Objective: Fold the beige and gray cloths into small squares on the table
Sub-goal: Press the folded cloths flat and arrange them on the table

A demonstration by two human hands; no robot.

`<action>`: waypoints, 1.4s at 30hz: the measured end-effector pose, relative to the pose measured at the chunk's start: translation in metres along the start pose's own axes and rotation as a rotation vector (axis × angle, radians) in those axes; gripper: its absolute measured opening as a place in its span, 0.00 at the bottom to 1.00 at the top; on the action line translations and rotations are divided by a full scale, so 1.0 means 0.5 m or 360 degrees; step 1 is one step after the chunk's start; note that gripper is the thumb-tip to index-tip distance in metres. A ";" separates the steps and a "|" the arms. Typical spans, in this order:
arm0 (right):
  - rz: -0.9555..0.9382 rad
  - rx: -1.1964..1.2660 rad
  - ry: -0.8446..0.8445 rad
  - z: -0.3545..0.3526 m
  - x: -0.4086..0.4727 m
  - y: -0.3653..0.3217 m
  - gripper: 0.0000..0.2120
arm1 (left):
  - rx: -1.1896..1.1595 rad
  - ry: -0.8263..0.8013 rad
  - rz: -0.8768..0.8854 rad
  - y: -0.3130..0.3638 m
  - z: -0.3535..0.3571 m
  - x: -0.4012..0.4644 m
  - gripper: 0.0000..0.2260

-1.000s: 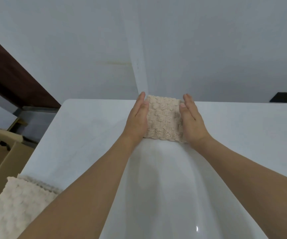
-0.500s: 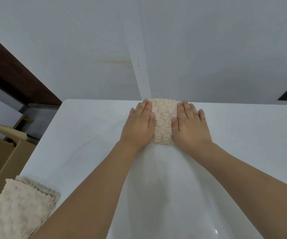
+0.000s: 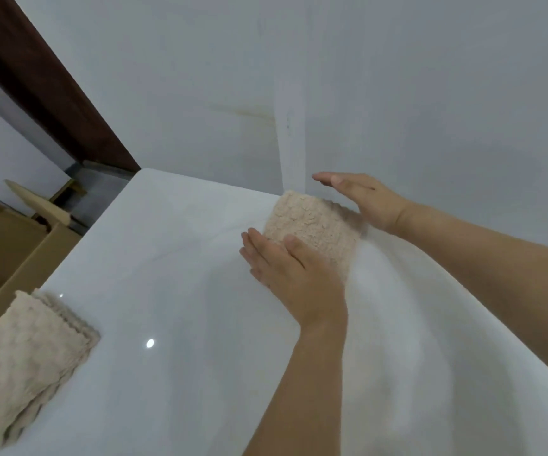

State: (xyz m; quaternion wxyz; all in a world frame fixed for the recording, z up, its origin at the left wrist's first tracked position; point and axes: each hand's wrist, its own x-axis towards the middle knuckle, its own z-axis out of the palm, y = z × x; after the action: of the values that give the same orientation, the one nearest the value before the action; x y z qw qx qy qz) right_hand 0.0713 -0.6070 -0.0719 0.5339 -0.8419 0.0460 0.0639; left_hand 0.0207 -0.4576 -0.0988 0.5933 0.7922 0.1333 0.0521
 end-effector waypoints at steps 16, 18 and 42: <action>-0.0451 -0.1400 -0.0299 0.037 0.036 0.069 0.31 | 0.0904 0.0056 0.0036 -0.026 0.038 0.010 0.29; -0.0459 -0.1733 -0.0285 0.034 0.033 0.059 0.36 | 0.1011 -0.0019 0.0077 -0.030 0.026 0.009 0.28; -0.0262 0.0142 -0.0427 0.576 0.035 -0.266 0.20 | 0.0639 0.0322 0.0331 -0.116 -0.607 0.217 0.26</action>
State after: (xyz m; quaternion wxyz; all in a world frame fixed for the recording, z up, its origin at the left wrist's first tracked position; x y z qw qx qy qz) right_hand 0.0913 -0.2902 -0.0774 0.5755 -0.8022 -0.0922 0.1296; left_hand 0.0433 -0.1319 -0.0740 0.3990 0.8944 0.1175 0.1646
